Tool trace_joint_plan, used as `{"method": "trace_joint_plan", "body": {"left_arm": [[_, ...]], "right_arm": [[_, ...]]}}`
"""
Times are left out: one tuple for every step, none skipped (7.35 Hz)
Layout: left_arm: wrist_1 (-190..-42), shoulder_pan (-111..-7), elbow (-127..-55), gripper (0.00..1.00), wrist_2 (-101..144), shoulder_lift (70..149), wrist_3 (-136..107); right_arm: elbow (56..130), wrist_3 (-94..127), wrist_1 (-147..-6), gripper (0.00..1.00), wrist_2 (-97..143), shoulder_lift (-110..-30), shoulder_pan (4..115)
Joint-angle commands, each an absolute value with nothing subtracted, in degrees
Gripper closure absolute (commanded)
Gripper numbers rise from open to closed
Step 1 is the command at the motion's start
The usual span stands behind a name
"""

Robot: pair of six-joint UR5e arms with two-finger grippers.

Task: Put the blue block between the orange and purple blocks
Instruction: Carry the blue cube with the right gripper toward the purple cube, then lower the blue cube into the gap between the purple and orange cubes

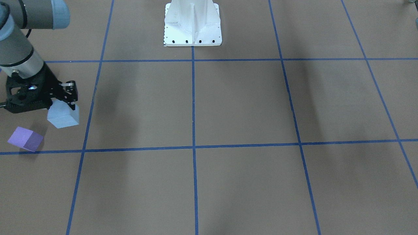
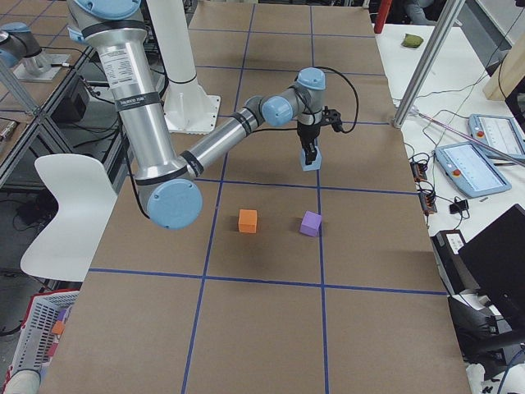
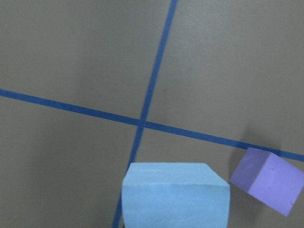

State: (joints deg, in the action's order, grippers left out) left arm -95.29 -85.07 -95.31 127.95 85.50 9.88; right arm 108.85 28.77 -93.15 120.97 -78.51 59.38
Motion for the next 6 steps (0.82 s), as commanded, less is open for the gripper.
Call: {"method": "trace_joint_plan", "body": {"left_arm": [[-95.3,-85.1,-95.5,0.00,128.0,85.8,9.8],[-95.2,-85.1,-95.5,0.00,128.0,86.0,9.8],[-94.9,-85.1,-95.5,0.00,127.8,86.1,9.8],[-94.8,-85.1,-95.5,0.00,127.7,86.2,9.8],[-94.9,-85.0,-95.5,0.00,127.6,86.3,9.8],[-94.8,-85.0,-95.5,0.00,127.5,86.3,9.8]], "right_arm": [[104.9,31.6,-78.5,1.00,121.5,-86.9,60.8],[103.9,33.6,-78.1,1.00,123.1,-89.1,60.8],[104.1,33.8,-78.0,1.00,123.5,-91.5,60.8],[104.1,34.4,-78.0,1.00,123.6,-92.6,60.7],[103.7,35.9,-78.0,1.00,124.2,-92.9,60.2],[103.2,37.9,-78.0,1.00,124.8,-92.9,59.2]]}}
